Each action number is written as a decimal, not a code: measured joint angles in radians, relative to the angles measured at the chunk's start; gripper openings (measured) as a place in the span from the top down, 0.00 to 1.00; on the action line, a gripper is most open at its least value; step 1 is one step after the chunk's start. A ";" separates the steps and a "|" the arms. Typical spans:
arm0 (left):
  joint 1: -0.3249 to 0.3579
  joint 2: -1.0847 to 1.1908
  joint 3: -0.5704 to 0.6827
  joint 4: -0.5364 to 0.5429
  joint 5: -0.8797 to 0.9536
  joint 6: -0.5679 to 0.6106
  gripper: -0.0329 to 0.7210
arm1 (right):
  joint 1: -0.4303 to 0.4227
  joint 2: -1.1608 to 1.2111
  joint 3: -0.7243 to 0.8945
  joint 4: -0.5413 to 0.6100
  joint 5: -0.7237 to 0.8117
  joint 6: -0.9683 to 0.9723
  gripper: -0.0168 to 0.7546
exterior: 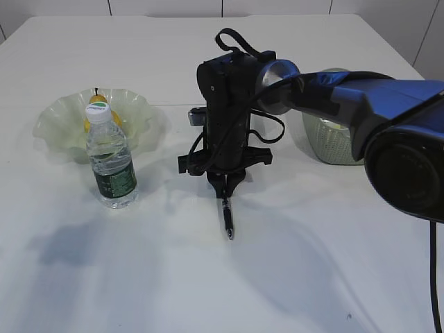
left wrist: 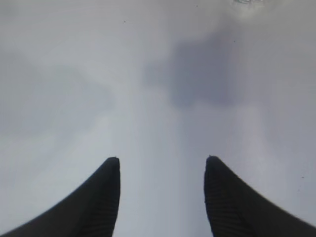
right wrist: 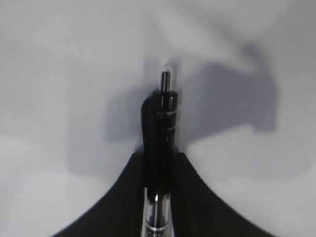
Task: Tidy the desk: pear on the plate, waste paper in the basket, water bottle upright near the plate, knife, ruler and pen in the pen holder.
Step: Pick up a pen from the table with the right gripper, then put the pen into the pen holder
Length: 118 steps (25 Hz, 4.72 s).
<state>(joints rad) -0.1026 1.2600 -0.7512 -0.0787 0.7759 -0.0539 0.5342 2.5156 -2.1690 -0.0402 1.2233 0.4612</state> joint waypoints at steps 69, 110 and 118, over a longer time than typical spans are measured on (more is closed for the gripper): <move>0.000 0.000 0.000 -0.029 0.028 0.000 0.45 | -0.175 -0.470 0.654 -0.023 -1.476 -0.461 0.87; 0.000 0.000 0.000 -0.029 0.038 0.000 0.45 | -0.177 -0.315 0.497 -0.044 -1.316 -0.461 0.51; 0.000 0.000 0.000 -0.033 0.045 0.000 0.45 | -0.177 -0.463 0.497 -0.066 -0.968 -0.461 0.57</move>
<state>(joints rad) -0.1026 1.2600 -0.7512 -0.1113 0.8205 -0.0539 0.3573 2.0528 -1.6717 -0.1064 0.2553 0.0000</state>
